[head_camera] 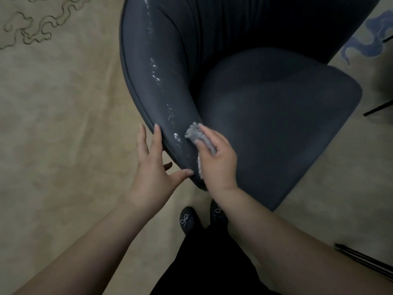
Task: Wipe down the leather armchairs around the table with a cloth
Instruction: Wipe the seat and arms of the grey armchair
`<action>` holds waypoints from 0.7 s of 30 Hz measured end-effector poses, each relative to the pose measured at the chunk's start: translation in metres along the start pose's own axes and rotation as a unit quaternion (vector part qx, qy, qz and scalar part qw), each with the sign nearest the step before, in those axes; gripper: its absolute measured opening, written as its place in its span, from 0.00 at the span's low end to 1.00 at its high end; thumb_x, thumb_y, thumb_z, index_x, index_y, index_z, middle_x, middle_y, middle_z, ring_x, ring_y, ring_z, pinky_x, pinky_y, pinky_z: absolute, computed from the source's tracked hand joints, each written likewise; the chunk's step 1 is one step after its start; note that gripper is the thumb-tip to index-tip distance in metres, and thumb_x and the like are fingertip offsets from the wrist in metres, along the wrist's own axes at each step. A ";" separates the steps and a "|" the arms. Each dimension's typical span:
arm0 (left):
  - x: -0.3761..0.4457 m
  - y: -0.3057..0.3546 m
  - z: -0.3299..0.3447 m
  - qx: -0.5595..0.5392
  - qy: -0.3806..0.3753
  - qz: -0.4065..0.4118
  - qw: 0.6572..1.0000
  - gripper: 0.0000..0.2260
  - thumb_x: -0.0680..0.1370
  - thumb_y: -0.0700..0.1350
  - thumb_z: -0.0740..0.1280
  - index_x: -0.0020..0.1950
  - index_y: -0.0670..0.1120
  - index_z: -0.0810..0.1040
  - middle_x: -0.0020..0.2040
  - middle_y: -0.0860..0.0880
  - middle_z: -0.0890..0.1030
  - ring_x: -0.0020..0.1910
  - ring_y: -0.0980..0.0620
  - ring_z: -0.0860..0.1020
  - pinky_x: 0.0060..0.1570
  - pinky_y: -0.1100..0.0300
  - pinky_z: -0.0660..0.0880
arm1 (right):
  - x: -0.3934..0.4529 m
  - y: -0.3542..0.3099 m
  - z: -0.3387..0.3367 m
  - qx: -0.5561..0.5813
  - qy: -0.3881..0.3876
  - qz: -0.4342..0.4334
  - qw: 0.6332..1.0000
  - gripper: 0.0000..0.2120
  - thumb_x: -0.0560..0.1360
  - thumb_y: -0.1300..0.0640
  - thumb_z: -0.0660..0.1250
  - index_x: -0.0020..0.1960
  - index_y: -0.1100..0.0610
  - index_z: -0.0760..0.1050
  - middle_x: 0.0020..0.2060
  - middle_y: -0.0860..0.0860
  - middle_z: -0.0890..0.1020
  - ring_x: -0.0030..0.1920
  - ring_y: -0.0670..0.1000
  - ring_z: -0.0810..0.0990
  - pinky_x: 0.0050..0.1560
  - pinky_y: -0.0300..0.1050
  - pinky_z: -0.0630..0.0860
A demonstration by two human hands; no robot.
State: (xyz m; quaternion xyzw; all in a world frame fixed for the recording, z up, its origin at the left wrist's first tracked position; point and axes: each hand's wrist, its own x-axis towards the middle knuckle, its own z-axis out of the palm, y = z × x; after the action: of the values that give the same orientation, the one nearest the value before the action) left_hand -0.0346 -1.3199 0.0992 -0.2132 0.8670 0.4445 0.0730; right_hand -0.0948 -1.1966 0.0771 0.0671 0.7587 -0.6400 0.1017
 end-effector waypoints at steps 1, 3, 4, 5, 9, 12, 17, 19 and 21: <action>0.002 0.001 -0.002 -0.020 -0.011 -0.006 1.000 0.56 0.61 0.54 0.77 0.79 0.57 0.44 0.77 0.61 0.38 0.75 0.57 0.59 0.64 0.52 0.74 | 0.011 0.000 -0.001 -0.005 0.013 0.025 1.000 0.15 0.74 0.65 0.67 0.61 0.57 0.78 0.56 0.46 0.79 0.55 0.34 0.75 0.58 0.26 0.67; 0.007 0.003 -0.008 -0.043 -0.026 -0.013 0.999 0.57 0.60 0.55 0.76 0.79 0.57 0.43 0.78 0.61 0.38 0.73 0.58 0.61 0.61 0.54 0.76 | 0.028 0.000 -0.009 -0.016 0.034 0.074 0.997 0.15 0.75 0.65 0.66 0.61 0.57 0.78 0.58 0.49 0.79 0.57 0.41 0.76 0.62 0.31 0.68; 0.009 0.003 -0.010 -0.046 -0.033 -0.015 0.998 0.57 0.61 0.54 0.77 0.79 0.57 0.42 0.78 0.61 0.39 0.73 0.58 0.62 0.60 0.54 0.77 | 0.030 0.000 -0.012 -0.018 0.046 0.077 0.996 0.15 0.76 0.64 0.65 0.62 0.57 0.78 0.58 0.50 0.79 0.57 0.42 0.77 0.62 0.32 0.69; 0.012 0.003 -0.012 -0.051 -0.037 -0.014 0.998 0.57 0.62 0.52 0.78 0.79 0.57 0.41 0.78 0.61 0.39 0.73 0.57 0.63 0.59 0.55 0.77 | 0.027 -0.002 -0.013 -0.018 0.057 0.058 0.997 0.15 0.76 0.63 0.65 0.62 0.56 0.78 0.58 0.49 0.79 0.56 0.39 0.76 0.60 0.30 0.69; 0.019 -0.001 -0.016 -0.085 -0.052 -0.011 0.995 0.56 0.65 0.43 0.80 0.79 0.56 0.42 0.79 0.59 0.41 0.70 0.57 0.66 0.51 0.63 0.79 | -0.011 -0.011 0.010 -0.051 0.004 -0.106 0.993 0.16 0.75 0.63 0.65 0.62 0.57 0.77 0.57 0.45 0.76 0.58 0.35 0.74 0.58 0.26 0.67; 0.019 -0.005 -0.020 -0.095 -0.053 0.001 0.994 0.55 0.66 0.40 0.79 0.79 0.56 0.43 0.79 0.60 0.43 0.67 0.59 0.67 0.46 0.68 0.78 | -0.001 -0.007 0.022 -0.113 -0.006 -0.162 0.980 0.16 0.75 0.66 0.64 0.62 0.60 0.77 0.58 0.50 0.77 0.59 0.44 0.74 0.63 0.30 0.65; 0.022 -0.006 -0.025 -0.114 -0.048 0.006 0.992 0.53 0.68 0.40 0.78 0.79 0.57 0.42 0.73 0.68 0.51 0.65 0.57 0.72 0.46 0.65 0.79 | 0.047 -0.009 0.003 -0.060 0.037 -0.010 0.997 0.16 0.76 0.64 0.64 0.63 0.59 0.76 0.59 0.50 0.77 0.59 0.43 0.75 0.59 0.24 0.65; 0.025 -0.008 -0.025 -0.109 -0.033 0.010 0.993 0.53 0.69 0.41 0.78 0.79 0.56 0.43 0.74 0.66 0.52 0.66 0.55 0.72 0.49 0.63 0.79 | 0.030 -0.013 0.007 -0.058 -0.005 -0.093 0.994 0.15 0.75 0.63 0.65 0.61 0.56 0.77 0.57 0.45 0.77 0.58 0.38 0.74 0.61 0.28 0.67; 0.026 -0.009 -0.024 -0.087 -0.027 0.004 0.996 0.53 0.68 0.43 0.78 0.79 0.55 0.43 0.78 0.61 0.52 0.71 0.52 0.68 0.57 0.58 0.78 | 0.011 -0.012 0.017 -0.085 -0.076 -0.173 0.978 0.16 0.74 0.63 0.66 0.62 0.55 0.77 0.56 0.44 0.76 0.59 0.40 0.75 0.63 0.33 0.68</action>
State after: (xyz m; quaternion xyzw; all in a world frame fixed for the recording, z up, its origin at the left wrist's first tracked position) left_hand -0.0526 -1.3514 0.0985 -0.2027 0.8237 0.5242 0.0756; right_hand -0.1071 -1.2154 0.0829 -0.1231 0.8004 -0.5845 0.0518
